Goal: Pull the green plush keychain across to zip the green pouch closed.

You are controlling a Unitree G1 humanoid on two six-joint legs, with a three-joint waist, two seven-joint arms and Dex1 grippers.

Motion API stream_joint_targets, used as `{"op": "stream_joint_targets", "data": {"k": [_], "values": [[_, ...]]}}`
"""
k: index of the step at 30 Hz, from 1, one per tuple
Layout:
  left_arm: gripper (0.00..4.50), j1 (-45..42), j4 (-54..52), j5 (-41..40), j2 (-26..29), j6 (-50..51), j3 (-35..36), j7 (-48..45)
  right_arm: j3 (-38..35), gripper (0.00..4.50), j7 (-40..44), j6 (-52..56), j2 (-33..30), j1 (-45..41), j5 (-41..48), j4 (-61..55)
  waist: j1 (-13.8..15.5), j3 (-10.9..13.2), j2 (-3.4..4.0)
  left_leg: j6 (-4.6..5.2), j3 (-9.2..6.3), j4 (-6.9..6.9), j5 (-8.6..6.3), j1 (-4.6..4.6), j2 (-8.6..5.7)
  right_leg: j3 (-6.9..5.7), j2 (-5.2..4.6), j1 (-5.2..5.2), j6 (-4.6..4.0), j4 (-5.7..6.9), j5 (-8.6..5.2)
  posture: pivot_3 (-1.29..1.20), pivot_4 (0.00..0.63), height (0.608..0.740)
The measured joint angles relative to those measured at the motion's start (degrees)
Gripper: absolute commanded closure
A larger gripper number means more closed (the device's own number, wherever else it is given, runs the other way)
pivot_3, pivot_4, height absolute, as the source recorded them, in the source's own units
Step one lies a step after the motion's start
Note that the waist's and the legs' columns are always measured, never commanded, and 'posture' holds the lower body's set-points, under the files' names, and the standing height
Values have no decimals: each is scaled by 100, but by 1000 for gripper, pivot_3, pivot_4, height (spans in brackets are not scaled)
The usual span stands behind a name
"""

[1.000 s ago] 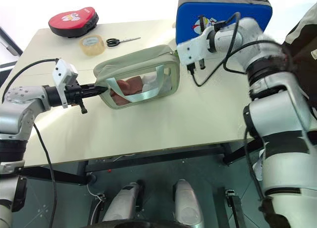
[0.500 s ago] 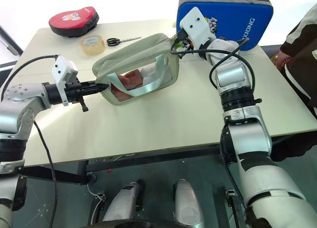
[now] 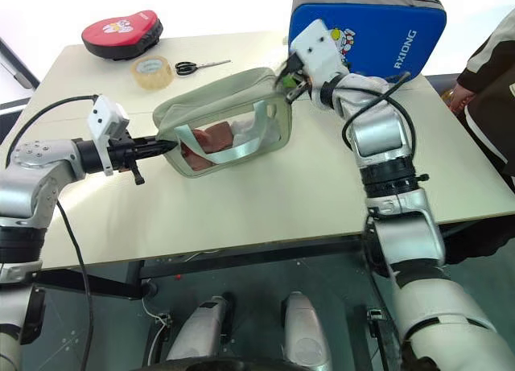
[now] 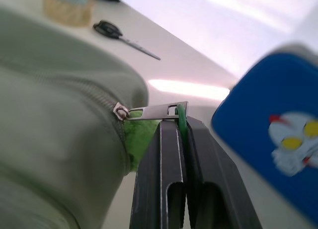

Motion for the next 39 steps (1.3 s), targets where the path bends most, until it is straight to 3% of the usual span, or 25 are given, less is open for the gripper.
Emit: {"op": "stream_joint_targets", "data": {"k": [4,10,20,26,34,39], "values": [[4500,-15,-2,9,24,50,5,-29,1015,4459,-38,-2117,-566,-2,-1350,-27,-19,0,0,0,1,-3,0,3,3,0,1,0,0,0,0,0,150,740],[4500,-35,88,51,41,83,20,-108,1348,4459,-771,-3516,-443,-278,-2556,443,-1,-1,-2,-1,-1,-2,0,2,3,1,1,0,-1,0,0,0,150,740],[4500,-27,111,62,59,181,30,-189,1248,4459,-1279,-3885,61,-434,-3114,771,25,-1,-2,-2,-3,-1,1,2,2,0,0,4,-1,0,0,0,150,740],[4500,-21,63,41,131,203,30,-288,668,4459,-895,-3428,263,-273,-2321,871,31,-1,-2,-1,-4,0,1,2,2,0,0,6,-1,0,0,0,150,740],[4500,-1,-187,-89,252,201,31,-415,347,4459,-542,-3157,-506,-214,-1874,1384,15,-1,-2,-1,-2,-3,0,3,3,1,1,4,-2,-3,0,0,150,740],[4500,-30,-175,-91,163,191,-35,-404,754,4459,-864,-3952,-1112,-231,-2483,1554,1,0,-1,-1,-1,-2,0,1,2,0,1,1,-2,-3,0,0,150,740]]}}
